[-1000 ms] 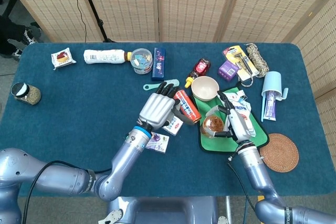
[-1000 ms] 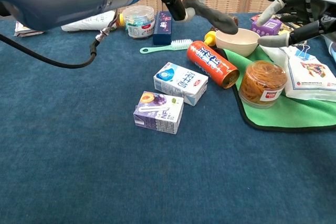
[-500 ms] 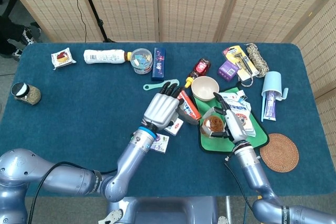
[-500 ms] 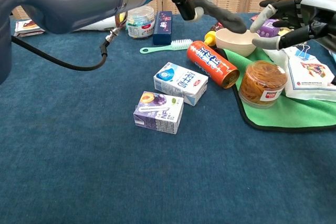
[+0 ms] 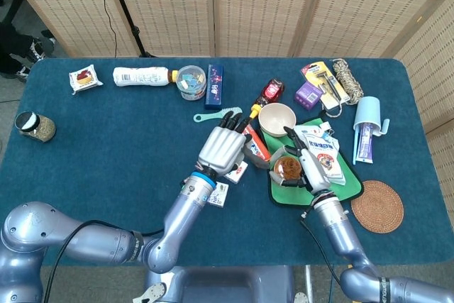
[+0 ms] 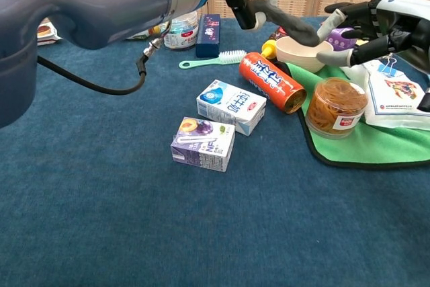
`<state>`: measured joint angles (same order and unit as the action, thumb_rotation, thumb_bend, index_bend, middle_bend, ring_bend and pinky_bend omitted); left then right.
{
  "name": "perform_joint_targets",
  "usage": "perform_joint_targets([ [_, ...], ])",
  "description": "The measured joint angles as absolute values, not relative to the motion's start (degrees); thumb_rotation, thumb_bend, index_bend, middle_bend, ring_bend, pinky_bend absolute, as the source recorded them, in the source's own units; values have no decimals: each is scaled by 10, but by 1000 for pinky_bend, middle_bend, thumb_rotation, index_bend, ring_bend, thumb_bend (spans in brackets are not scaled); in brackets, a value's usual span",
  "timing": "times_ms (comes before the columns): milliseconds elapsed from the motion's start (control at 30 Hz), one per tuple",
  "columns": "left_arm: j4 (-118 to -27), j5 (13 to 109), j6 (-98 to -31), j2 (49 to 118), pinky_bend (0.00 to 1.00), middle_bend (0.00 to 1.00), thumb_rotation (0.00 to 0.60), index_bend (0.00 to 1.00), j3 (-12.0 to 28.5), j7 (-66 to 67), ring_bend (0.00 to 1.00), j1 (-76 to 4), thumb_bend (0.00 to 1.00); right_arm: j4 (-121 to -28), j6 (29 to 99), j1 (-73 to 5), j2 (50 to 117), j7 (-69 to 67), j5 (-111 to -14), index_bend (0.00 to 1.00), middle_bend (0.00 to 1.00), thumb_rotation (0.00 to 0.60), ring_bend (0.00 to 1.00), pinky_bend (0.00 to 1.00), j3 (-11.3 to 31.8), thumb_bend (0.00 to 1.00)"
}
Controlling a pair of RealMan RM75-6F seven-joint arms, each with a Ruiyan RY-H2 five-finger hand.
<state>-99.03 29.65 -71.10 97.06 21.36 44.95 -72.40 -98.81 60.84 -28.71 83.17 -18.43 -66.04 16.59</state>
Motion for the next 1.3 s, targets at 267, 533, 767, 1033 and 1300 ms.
perform_joint_targets([
  [267,-979,308,-714,985,50,141,600,625,210,457,46,-726,503,-988,603,-292,838,-180,-654,476,0,600,0,0,167,314],
  [533,-964,327,-722,1004,50,140,600,624,204,466,45,-729,503,-990,597,-296,838,-176,-647,475,0,600,0,0,170,314],
  [767,-952,339,-724,1019,50,141,600,624,204,472,43,-729,503,-990,592,-296,837,-178,-646,466,0,600,0,0,168,314],
  [1033,-934,356,-729,1036,50,141,600,624,204,480,42,-728,503,-992,590,-295,833,-181,-649,457,0,600,0,0,165,314],
  [1300,-922,372,-732,1044,50,141,600,625,205,484,39,-724,503,-989,589,-292,833,-188,-653,450,0,600,0,0,163,314],
])
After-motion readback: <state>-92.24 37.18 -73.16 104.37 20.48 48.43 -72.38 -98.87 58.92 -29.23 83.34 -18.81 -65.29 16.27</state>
